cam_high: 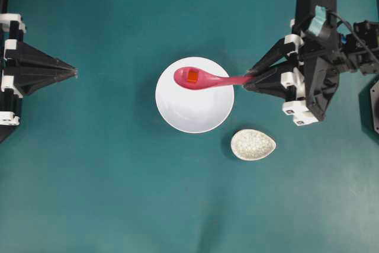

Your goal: Grip the spoon and scoop the red block from the bowl with right arm.

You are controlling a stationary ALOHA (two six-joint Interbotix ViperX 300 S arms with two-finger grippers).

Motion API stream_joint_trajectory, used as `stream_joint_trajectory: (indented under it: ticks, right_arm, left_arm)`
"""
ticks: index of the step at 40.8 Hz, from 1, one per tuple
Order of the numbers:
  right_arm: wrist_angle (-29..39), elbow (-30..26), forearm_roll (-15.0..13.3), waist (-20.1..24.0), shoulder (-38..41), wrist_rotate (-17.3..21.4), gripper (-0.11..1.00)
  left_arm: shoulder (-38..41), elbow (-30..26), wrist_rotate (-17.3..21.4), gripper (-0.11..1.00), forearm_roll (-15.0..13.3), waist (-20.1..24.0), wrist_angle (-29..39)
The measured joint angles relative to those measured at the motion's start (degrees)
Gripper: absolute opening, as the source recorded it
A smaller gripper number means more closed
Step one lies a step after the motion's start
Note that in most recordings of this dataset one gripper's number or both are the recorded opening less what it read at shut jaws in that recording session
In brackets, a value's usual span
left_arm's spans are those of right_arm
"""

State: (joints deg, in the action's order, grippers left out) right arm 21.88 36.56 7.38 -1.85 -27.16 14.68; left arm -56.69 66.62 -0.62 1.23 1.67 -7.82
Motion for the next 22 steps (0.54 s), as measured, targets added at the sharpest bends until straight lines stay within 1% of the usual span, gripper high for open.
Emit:
stream_joint_trajectory:
  ticks: [22]
  right_arm:
    - [0.9,0.0,-0.1,0.0,-0.1,-0.4,0.25]
  left_arm:
    - [0.0,-0.1,-0.2,0.00,-0.1,0.0,0.0]
